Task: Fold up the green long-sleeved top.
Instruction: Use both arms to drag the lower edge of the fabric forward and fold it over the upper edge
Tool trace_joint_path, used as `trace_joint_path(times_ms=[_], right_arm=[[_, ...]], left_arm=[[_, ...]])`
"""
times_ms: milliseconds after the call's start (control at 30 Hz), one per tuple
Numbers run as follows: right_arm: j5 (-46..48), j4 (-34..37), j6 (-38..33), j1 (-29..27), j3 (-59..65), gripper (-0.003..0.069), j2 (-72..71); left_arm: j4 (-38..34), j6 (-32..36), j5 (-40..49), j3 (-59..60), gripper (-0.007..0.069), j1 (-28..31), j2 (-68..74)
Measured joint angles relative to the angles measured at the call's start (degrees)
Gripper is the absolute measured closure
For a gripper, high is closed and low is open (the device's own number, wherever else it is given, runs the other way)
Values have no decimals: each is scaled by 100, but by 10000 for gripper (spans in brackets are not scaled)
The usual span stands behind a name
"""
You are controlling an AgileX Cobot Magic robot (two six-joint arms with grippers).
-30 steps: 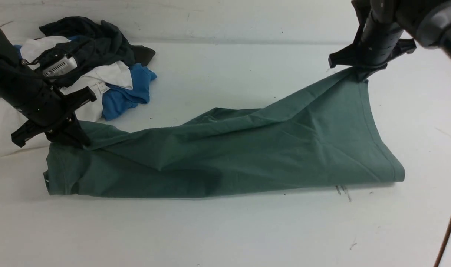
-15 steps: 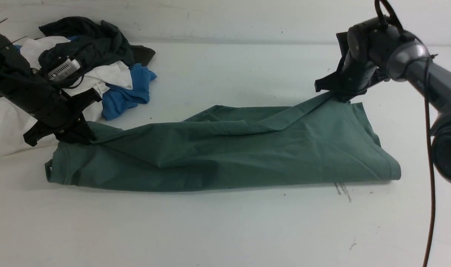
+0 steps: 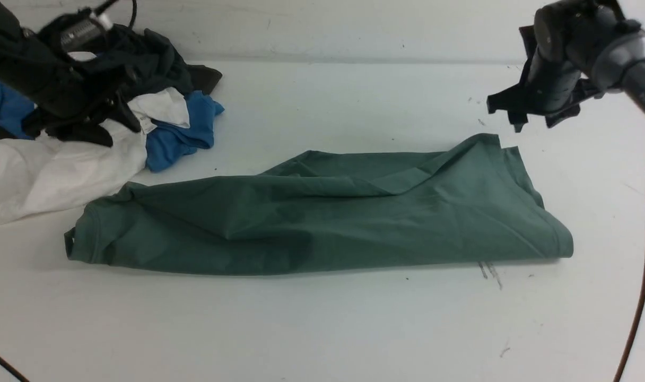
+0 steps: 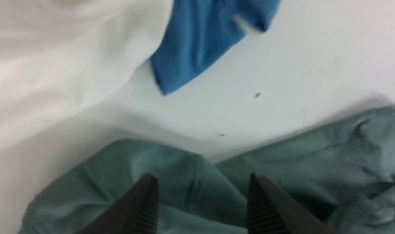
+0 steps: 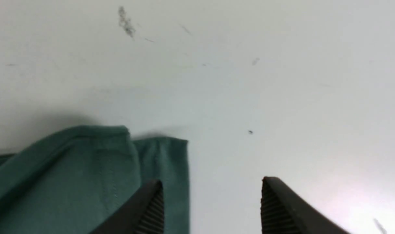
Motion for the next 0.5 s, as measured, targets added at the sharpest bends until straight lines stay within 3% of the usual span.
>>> trace_joint_path(times_ms=[133, 200, 367, 500], right_arm=[[76, 267, -372, -185, -54, 266, -301], [100, 795, -537, -364, -65, 266, -468], [154, 1693, -666, -671, -65, 266, -613], [169, 1898, -735, -729, -65, 266, -613]], left_arm=[[-45, 244, 402, -318, 260, -457, -34], [-24, 477, 549, -331, 260, -812, 13], [131, 906, 570, -331, 260, -1406, 314], [286, 1438, 376, -331, 260, -1784, 620]])
